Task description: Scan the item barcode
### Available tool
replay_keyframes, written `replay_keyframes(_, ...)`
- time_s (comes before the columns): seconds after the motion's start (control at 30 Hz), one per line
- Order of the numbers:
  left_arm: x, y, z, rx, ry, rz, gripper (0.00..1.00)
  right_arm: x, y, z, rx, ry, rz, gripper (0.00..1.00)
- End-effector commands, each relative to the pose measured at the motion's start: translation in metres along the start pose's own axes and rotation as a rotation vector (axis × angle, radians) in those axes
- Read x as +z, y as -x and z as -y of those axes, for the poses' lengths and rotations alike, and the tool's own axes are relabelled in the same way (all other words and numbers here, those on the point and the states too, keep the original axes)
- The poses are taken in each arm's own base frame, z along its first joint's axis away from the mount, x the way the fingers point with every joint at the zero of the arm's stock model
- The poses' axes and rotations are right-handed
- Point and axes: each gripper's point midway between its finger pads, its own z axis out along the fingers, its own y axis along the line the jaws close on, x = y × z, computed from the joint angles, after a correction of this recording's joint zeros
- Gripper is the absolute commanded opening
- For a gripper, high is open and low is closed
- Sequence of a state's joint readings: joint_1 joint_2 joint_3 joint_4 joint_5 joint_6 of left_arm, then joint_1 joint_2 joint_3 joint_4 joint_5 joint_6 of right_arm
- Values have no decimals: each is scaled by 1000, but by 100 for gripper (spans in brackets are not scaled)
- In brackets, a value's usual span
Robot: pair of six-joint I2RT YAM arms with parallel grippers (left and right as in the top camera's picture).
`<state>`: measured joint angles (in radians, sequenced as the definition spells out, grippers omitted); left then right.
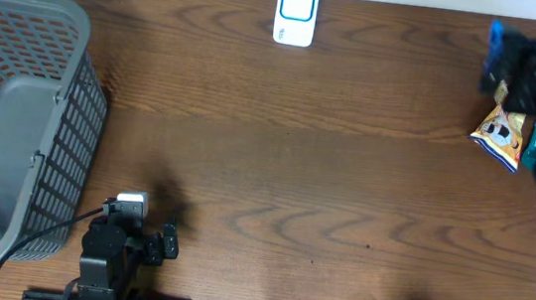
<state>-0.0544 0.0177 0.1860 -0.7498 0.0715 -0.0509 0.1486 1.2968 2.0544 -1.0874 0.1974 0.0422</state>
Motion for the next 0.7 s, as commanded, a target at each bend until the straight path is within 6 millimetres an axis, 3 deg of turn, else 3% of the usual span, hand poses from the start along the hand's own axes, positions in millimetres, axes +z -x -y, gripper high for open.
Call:
replay_keyframes(0.0, 1, -6, -2, 11, 12, -20, 98, -39, 4, 5, 24, 11, 49, 99)
replay_keyframes(0.2, 1, -6, -2, 11, 12, -20, 98, -96, -46, 19, 20, 8, -71, 99)
replay_keyframes(0.3, 1, -6, -2, 11, 12, -20, 98, -113, -66, 23, 12, 4, -121, 99)
replay_keyframes(0.67, 1, -6, -2, 11, 12, -20, 98, -136, -105, 36, 36, -29, -46, 99)
